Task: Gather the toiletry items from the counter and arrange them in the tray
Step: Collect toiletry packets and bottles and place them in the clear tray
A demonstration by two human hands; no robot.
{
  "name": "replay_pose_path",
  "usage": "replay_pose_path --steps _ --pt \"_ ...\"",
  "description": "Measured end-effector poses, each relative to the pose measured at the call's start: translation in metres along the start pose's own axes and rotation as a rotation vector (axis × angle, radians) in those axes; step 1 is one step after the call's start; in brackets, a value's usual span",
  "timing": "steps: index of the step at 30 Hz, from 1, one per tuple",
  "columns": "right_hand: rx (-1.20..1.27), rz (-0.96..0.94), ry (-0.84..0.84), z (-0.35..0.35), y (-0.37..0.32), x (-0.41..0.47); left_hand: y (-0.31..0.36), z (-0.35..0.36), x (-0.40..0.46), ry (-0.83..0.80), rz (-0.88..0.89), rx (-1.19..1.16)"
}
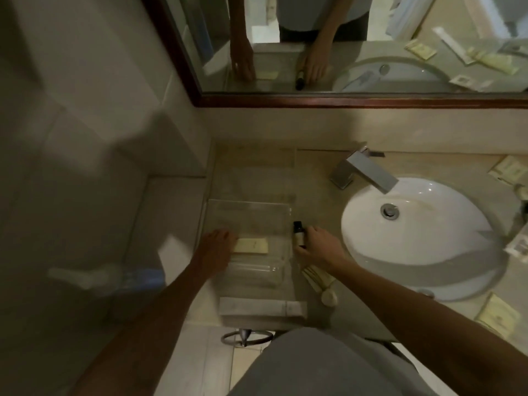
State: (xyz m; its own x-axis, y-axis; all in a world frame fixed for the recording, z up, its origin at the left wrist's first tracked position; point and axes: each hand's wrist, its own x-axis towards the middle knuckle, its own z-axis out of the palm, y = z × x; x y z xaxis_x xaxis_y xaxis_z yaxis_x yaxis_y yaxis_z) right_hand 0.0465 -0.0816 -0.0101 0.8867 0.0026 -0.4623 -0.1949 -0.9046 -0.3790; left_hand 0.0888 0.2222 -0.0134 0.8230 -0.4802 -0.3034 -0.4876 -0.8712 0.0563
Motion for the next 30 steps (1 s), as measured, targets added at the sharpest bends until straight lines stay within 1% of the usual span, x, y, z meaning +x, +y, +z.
replay_pose_path --steps 2,4,7,8,10,11,13,16,18,21,24,27,30 --pt "0.009 0.016 -0.002 0.000 -0.008 0.005 -0.008 0.002 0.000 -0.010 0.004 -0.057" --pt "0.039 0.072 0.038 -0.002 -0.009 0.004 -0.016 0.004 0.004 -0.017 -0.018 -0.105" --pt "0.083 0.111 0.219 -0.007 -0.003 -0.001 -0.021 0.005 0.005 0.004 -0.030 -0.164" --pt "0.096 0.087 0.278 -0.008 -0.001 -0.001 -0.018 0.003 0.005 0.038 -0.025 -0.161" --pt "0.084 -0.029 0.345 -0.013 -0.003 0.000 -0.008 0.002 0.005 0.141 -0.015 -0.165" --pt "0.069 -0.087 0.347 -0.018 -0.010 0.002 0.000 0.003 0.005 0.189 -0.019 -0.189" --pt "0.063 -0.158 0.316 -0.025 -0.028 0.011 0.021 0.004 0.009 0.232 -0.045 -0.265" --pt "0.094 -0.184 0.286 -0.022 -0.051 0.030 0.052 0.000 0.020 0.240 -0.134 -0.414" --pt "0.043 -0.191 0.236 -0.013 -0.058 0.043 0.066 -0.006 0.032 0.210 -0.200 -0.511" --pt "-0.106 -0.200 0.207 -0.005 -0.059 0.060 0.076 -0.010 0.045 0.148 -0.290 -0.505" --pt "-0.221 -0.242 0.176 -0.003 -0.052 0.070 0.077 -0.010 0.051 0.163 -0.429 -0.547" --pt "-0.245 -0.297 0.132 -0.007 -0.043 0.067 0.080 -0.007 0.054 0.160 -0.568 -0.603" --pt "-0.229 -0.321 0.134 -0.013 -0.035 0.054 0.087 -0.005 0.060 0.064 -0.712 -0.593"
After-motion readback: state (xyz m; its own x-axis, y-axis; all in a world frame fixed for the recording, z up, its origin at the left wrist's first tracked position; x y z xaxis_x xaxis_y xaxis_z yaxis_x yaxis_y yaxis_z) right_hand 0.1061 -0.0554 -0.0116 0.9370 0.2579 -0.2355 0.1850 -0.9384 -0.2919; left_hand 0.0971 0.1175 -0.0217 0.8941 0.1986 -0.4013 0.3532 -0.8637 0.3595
